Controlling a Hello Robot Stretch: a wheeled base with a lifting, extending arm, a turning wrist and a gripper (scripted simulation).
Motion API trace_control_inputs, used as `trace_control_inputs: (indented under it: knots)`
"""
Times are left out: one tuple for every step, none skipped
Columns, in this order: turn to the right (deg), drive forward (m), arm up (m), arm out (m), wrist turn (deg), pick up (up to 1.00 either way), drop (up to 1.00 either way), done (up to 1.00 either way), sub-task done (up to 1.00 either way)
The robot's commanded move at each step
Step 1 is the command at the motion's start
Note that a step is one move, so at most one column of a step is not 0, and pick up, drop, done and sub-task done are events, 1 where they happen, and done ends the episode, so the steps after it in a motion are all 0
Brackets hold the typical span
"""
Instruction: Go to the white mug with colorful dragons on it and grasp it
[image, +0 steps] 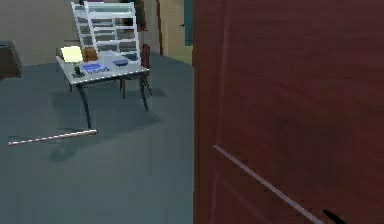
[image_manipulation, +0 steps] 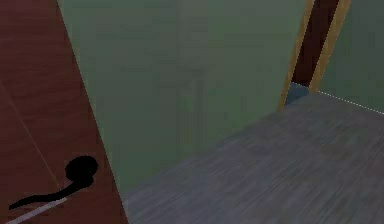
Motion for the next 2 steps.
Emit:
trace_control_inputs:
  knots:
    - [-21.0, 0.00, 0.00, 0.00, 0.0, 0.00, 0.00, 0.00, 0.00]
    - [0.0, 1.00, 0.00, 0.00, 0.0, 0.00, 0.00, 0.00, 0.00]
